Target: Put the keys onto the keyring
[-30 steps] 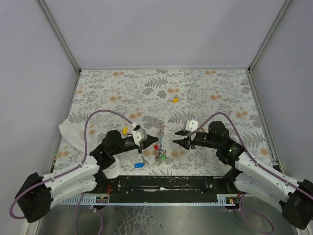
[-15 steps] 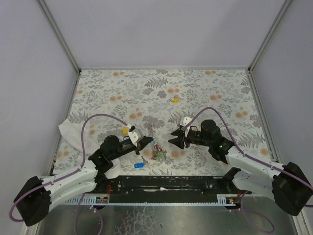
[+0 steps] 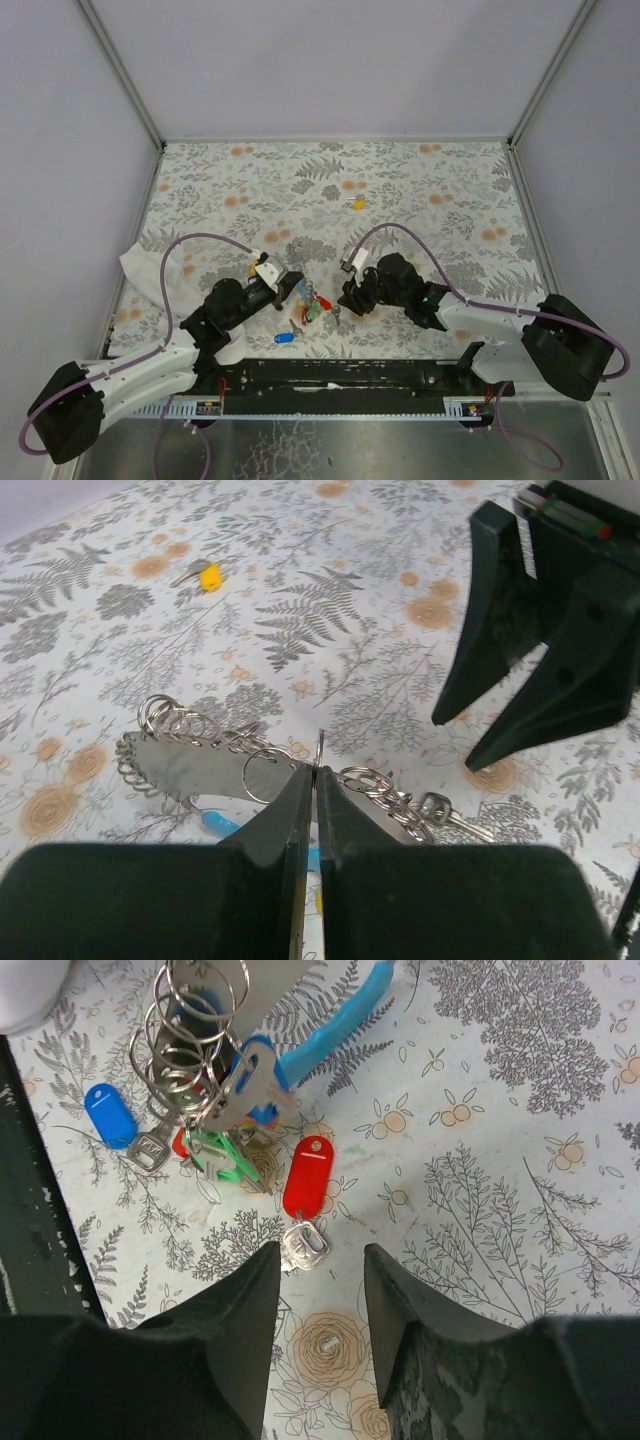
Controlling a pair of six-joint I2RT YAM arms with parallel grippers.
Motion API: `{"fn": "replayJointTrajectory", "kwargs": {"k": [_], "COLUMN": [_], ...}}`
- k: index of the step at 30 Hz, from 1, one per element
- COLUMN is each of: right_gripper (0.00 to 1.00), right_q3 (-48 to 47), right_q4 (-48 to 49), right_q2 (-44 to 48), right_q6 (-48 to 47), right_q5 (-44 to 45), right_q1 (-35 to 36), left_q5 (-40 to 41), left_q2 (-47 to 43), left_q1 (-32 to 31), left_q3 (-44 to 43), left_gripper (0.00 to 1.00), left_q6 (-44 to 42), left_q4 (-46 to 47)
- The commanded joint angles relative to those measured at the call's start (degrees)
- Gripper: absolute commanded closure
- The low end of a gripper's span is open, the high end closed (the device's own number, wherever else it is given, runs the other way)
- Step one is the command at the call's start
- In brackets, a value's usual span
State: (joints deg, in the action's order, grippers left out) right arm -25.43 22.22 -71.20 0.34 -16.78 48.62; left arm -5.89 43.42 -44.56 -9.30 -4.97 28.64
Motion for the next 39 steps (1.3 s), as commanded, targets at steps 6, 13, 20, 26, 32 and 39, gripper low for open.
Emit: {"fn": "replayJointTrajectory", "kwargs": {"k": [6, 13, 20, 26, 32, 39], "right_gripper": [0.55, 0.58, 0.63, 0.67, 0.72, 0.88], "right_q3": [-5.93, -5.18, -6.09, -6.56, -6.85, -7.54], "right_q4": [-1.61, 1.28, 2.94, 3.57, 5.1, 2.75], "right_q2": [-6.31, -8.99, -12.38, -14.49, -15.99, -16.29], "right_q6": [0.95, -5.59, -7.66, -8.92, -9.19, -10.02], "right_q5": [8.71, 2.85, 0.53, 1.3, 0.43, 0.26], "right_q1": [5.34, 5.42, 5.41, 5.34, 5.36, 5.37], "left_q5": [6.4, 5.6, 4.85, 4.49, 4.1, 4.01], "left_q2": [-1.22, -0.82, 0.27, 0.71, 1.18, 1.06], "left_q1": [0.38, 0.37, 0.38, 0.42, 0.42, 0.39], "left_q3": [0.89, 0.43, -0.08, -0.37, -0.61, -0.72], "left_gripper": [1.0, 1.0, 1.0, 1.0, 1.0, 1.0], "left_q6": [1.27, 1.24, 1.11, 1.03, 0.98, 0.96], "left_q4": [6.12, 5.6, 5.4, 5.19, 5.12, 4.76]}}
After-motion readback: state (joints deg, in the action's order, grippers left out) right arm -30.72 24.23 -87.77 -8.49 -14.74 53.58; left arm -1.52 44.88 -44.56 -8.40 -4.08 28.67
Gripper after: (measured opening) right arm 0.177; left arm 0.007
